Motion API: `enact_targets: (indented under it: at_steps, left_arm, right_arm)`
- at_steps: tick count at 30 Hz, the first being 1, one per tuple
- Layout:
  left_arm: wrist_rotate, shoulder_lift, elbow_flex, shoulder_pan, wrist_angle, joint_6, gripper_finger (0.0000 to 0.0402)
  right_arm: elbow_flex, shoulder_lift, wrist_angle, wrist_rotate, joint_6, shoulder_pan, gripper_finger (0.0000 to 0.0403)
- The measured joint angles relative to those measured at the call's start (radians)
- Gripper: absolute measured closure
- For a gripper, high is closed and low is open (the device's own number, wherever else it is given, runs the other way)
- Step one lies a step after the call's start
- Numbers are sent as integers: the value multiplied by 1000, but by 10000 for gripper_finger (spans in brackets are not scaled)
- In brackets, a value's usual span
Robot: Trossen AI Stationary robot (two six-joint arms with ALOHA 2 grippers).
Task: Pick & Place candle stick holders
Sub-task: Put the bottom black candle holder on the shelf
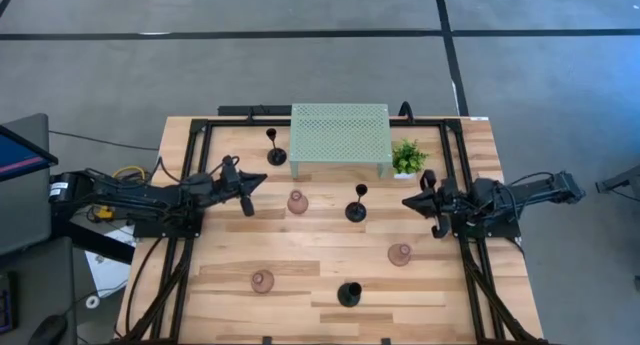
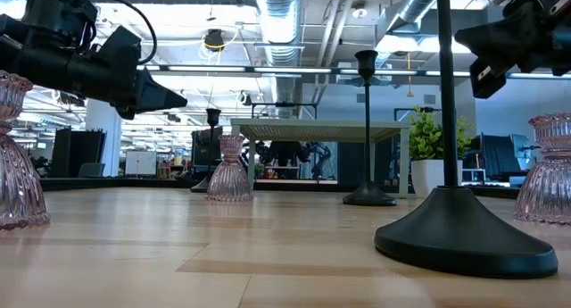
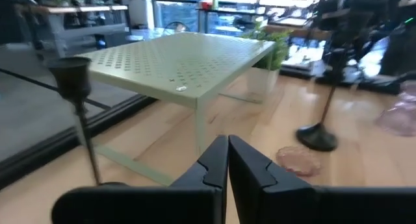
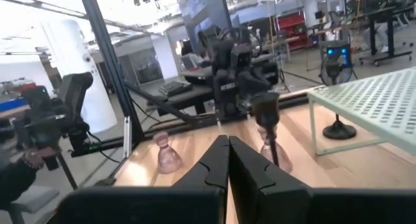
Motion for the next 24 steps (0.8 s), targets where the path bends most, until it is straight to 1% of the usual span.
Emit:
enact_targets:
  at_steps: [5,7,10,17,20,24]
  left_arm:
    - [224,0,0,-2,88,-60,389]
    - [281,0,0,-12,129,-69,389]
    - [291,-1,0,-31,154,-69,389]
    - [291,0,0,-60,154,-70,389]
    - [291,0,0,-80,154,-70,389]
    - [310,0,0,-114,156,-80,389]
  right_arm:
    - [0,105,100,49,-8,61,403]
    - [0,150,145,73,-7,85,403]
    - [0,220,209,104,-7,125,403]
    - [0,376,411,177,-8,217,403]
    - [33,440,426,222,-8,257,403]
    - [119,550,423,269,-12,300,403]
